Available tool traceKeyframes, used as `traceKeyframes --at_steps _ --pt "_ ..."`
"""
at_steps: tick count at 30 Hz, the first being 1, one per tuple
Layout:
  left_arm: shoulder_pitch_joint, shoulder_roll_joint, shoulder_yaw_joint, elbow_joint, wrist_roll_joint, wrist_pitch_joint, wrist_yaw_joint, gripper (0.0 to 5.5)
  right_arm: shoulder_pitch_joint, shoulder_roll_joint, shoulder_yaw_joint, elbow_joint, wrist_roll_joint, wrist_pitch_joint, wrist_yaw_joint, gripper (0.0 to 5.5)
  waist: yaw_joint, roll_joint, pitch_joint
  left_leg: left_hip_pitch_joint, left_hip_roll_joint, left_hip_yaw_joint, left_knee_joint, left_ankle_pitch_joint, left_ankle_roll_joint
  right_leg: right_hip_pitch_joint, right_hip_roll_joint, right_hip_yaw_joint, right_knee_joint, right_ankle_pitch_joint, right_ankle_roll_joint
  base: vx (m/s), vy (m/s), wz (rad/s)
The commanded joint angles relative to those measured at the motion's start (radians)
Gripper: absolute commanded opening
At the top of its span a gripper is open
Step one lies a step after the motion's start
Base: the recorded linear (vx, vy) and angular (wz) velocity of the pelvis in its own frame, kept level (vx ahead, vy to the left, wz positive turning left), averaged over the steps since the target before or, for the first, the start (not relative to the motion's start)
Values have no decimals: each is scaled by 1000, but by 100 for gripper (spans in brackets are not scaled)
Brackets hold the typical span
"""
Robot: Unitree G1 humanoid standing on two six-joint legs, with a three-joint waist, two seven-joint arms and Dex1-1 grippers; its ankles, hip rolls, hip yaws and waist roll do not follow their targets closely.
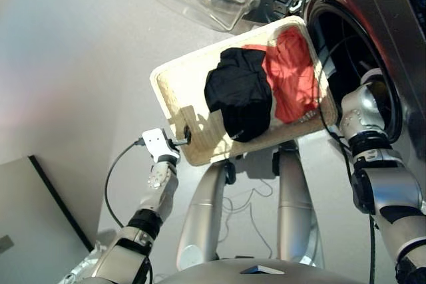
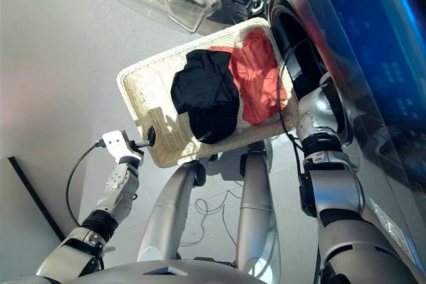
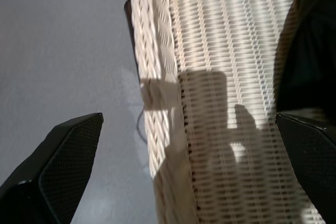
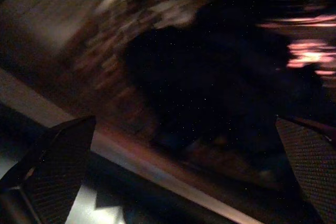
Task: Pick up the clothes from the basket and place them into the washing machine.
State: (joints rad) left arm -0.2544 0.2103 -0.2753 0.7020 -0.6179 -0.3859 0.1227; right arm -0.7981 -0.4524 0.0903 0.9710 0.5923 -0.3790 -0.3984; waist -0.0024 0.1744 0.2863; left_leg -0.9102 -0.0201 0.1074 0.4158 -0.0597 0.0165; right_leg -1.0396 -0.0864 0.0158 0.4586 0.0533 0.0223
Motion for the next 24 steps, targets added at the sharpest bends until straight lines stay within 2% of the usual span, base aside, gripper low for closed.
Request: traceKeyframes --at_steps 1,7,12,18,24 --pt "4 30 59 69 7 -16 -25 550 30 18 62 8 -24 4 105 550 -5 -30 -44 7 11 -55 -43 10 -34 85 4 -72 -100 -9 46 0 0 0" --pt "-14 23 53 94 22 -1 -68 550 96 71 181 -6 -84 51 226 550 -8 -67 -41 68 6 -64 -102 41 -40 158 1 -91 -172 20 50 0 0 0" --pt "-27 12 28 92 48 6 -87 550 156 105 298 -86 -170 72 299 550 -12 -96 -41 108 1 -63 -138 58 -44 213 2 -97 -229 42 54 0 0 0" --pt "-85 -15 -41 119 105 15 -78 550 205 153 421 -175 -307 83 319 550 -23 -124 -34 155 -1 -60 -182 76 -47 269 1 -94 -289 66 61 0 0 0" --pt "-158 -42 -115 131 141 28 -65 550 218 126 540 -324 -522 92 305 550 -41 -152 -7 157 -1 -59 -183 79 -45 279 5 -92 -304 72 66 0 0 0"
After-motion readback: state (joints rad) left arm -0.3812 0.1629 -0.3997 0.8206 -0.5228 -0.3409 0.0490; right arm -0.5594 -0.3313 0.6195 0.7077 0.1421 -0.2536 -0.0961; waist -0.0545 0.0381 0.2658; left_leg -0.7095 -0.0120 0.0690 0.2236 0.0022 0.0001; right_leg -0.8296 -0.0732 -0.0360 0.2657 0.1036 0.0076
